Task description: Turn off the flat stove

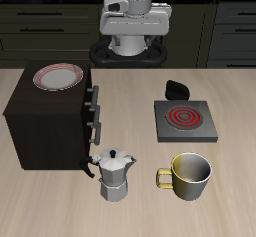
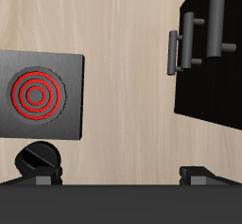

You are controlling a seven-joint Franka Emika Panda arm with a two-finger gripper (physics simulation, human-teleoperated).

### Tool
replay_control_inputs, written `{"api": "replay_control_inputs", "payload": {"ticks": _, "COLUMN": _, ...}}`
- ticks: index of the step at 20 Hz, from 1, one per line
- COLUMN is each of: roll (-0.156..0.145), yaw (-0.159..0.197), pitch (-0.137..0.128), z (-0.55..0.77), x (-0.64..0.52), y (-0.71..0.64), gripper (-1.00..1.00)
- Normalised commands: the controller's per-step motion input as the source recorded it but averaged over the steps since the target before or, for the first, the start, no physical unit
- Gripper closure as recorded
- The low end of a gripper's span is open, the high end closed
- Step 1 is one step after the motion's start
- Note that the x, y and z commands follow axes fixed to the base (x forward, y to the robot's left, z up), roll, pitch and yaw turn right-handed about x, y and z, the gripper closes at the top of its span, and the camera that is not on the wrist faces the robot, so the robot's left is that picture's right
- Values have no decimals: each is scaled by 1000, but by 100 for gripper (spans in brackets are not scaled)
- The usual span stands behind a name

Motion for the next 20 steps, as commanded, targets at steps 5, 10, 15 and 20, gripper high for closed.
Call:
{"api": "replay_control_inputs", "payload": {"ticks": 5, "roll": -23, "yaw": -15, "pitch": -7, "z": -39, "x": -49, "y": 88, "gripper": -100}}
{"api": "replay_control_inputs", "payload": {"ticks": 10, "roll": -18, "yaw": 0, "pitch": 6, "z": -172, "x": -103, "y": 172, "gripper": -100}}
{"api": "replay_control_inputs", "payload": {"ticks": 15, "roll": 2, "yaw": 15, "pitch": -19, "z": -64, "x": -184, "y": 222, "gripper": -100}}
{"api": "replay_control_inputs", "payload": {"ticks": 20, "roll": -43, "yaw": -11, "pitch": -35, "z": -56, "x": -207, "y": 241, "gripper": -100}}
